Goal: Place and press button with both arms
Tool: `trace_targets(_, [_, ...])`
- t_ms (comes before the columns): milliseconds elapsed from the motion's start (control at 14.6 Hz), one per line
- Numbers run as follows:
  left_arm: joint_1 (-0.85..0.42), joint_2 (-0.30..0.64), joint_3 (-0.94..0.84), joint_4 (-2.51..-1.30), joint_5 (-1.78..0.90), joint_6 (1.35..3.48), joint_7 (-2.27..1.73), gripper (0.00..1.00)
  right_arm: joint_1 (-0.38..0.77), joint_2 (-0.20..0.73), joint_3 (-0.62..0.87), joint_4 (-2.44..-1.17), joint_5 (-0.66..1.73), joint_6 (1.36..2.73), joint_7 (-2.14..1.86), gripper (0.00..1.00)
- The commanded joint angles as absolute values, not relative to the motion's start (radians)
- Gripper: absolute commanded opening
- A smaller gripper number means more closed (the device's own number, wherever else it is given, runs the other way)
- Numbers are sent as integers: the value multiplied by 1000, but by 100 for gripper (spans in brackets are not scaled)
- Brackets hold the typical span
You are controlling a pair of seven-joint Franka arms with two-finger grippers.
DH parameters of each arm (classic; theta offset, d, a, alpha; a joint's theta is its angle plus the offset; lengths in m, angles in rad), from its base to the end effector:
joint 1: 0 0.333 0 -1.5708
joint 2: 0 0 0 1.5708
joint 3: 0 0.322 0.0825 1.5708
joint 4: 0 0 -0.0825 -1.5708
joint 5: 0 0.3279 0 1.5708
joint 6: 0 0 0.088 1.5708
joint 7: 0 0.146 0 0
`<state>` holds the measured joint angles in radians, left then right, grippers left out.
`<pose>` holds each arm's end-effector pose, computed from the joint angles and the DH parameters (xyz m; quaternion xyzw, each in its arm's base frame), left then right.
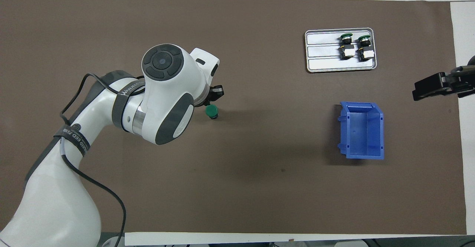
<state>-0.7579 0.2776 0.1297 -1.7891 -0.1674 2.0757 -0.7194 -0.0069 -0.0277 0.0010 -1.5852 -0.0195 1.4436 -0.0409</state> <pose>0.4619 -0.3593 0.3932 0.9950 0.0829 -0.0300 0.0474 0.4711 -0.0058 0.5890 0.9982 0.0168 -0.0571 0.0084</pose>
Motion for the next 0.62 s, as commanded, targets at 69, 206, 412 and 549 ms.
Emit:
trace_targets(69, [-680,210,137,-1752,-172,1939,-666,49,-15,-52,5,-1615,-12,1460,-61,99])
trace_targets(206, [-626,181,140,-1749,-166,1876,-608,72,-15,-52,5,-1615,-14,1460,-61,99])
trace_targets(412, [-526,141,146,-1740,-89,1790,-496,89,-15,-52,5,-1615,-14,1460,-61,99])
trace_targets(549, [-467,112,147,-1740,-71,1750,-433,99,-15,-52,5,-1615,-14,1460,-61,99])
